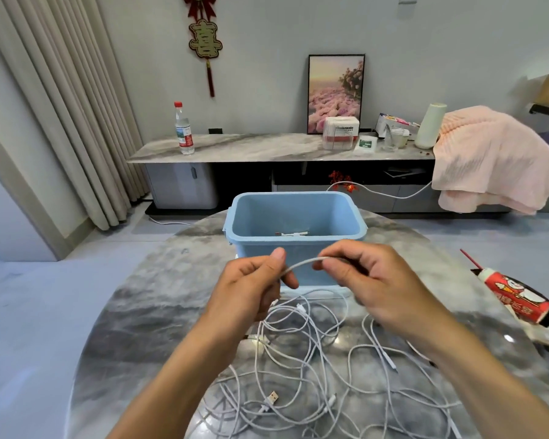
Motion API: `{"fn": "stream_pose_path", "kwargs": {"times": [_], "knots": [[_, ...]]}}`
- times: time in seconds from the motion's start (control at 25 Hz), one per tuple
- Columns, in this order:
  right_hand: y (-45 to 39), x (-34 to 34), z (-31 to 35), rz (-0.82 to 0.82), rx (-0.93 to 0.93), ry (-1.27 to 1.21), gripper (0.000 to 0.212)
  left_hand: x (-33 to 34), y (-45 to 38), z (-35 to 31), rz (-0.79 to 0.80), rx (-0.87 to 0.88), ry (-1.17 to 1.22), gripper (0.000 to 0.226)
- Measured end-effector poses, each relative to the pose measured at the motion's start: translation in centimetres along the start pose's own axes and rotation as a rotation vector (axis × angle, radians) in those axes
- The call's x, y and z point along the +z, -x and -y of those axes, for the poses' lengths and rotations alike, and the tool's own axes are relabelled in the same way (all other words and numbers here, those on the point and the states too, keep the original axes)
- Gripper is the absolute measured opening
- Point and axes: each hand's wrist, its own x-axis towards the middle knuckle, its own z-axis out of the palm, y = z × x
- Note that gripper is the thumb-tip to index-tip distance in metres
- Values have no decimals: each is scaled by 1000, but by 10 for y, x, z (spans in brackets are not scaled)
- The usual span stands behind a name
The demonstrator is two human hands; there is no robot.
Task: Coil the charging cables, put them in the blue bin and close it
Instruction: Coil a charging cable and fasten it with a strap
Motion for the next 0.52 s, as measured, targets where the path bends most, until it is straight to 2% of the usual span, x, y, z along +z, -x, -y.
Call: {"fn": "stream_pose_path", "kwargs": {"times": [0.16,0.28,0.36,0.44,0.52], "knots": [[-2,-21,2,-211,-118,8,7,7,3,-5,332,-173,143,40],[-4,-10,-7,-233,-103,-2,10,8,9,-12,440,-176,413,30],[-1,7,-17,-159,-63,75,15,7,10,-17,369,-136,610,25],[4,32,-23,-66,-50,219,24,5,7,-15,176,-78,773,25],[11,51,-18,-3,-46,308,21,5,3,-12,-12,-24,842,25]]}}
